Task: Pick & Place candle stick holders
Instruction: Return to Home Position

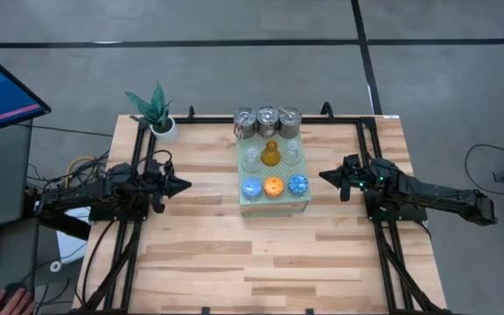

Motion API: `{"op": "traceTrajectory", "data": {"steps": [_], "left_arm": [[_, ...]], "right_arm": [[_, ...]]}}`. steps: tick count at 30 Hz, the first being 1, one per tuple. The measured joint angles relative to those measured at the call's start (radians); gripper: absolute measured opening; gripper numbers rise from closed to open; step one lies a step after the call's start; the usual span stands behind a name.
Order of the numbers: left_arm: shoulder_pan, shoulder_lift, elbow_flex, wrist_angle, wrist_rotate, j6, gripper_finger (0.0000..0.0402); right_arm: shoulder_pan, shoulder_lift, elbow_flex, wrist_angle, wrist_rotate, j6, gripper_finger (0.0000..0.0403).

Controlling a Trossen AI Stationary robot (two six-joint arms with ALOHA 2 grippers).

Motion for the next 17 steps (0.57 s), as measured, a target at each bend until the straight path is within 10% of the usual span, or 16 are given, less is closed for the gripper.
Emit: {"op": "traceTrajectory", "data": {"steps": [17], "left_arm": [[0.000, 0.000, 0.000, 0.008, 0.000, 0.000, 0.0012]], "right_arm": [[0.000, 0.000, 0.000, 0.000, 0.000, 0.000, 0.0000]]}}
